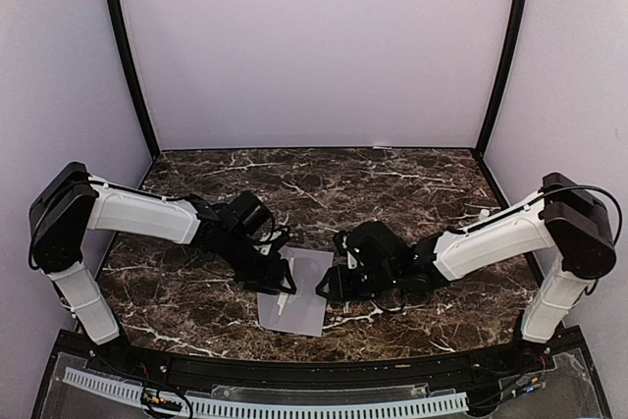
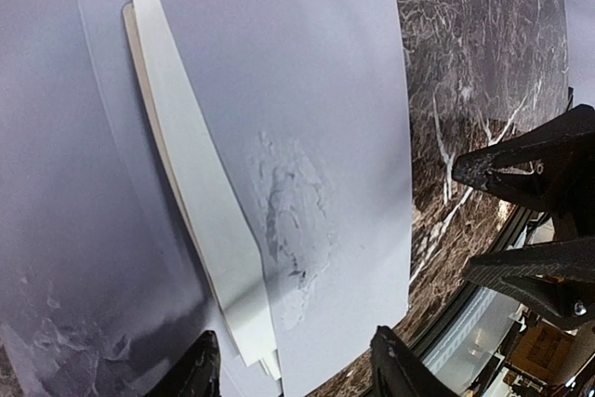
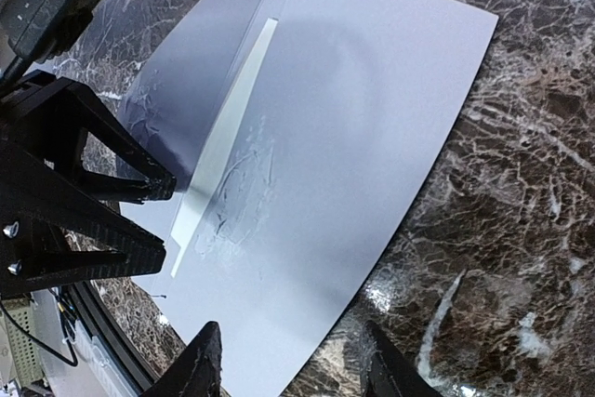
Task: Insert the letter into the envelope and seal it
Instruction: Place the letter in the envelope.
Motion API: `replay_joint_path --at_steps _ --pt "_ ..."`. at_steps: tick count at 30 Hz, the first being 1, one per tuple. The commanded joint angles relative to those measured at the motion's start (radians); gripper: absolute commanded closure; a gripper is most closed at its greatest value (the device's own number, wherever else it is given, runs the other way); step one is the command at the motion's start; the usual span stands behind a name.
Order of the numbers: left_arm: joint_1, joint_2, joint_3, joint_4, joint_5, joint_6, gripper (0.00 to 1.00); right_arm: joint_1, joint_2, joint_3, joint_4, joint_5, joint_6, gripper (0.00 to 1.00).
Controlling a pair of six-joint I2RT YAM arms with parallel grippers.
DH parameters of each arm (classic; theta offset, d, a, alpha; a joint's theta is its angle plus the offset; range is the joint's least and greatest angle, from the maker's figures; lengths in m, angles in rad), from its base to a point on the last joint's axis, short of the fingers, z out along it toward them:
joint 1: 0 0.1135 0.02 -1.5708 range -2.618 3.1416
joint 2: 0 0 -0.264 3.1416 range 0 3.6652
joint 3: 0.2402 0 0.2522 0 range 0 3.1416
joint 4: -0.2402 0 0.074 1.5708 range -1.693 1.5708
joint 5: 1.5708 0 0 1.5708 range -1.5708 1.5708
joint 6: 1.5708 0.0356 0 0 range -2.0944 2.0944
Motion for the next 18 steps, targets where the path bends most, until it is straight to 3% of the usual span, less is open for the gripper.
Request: replay_joint_path --at_steps 1,18 --pt "-0.009 0.011 -0.019 0.015 0.027 -0.002 0.46 0.02 0.029 -0.007 0.048 -0.031 0.021 0.53" --pt "-0.022 0.08 -0.003 0.026 0.065 0.005 0.55 0.02 0.09 0.003 0.081 -0.07 0.025 0.55"
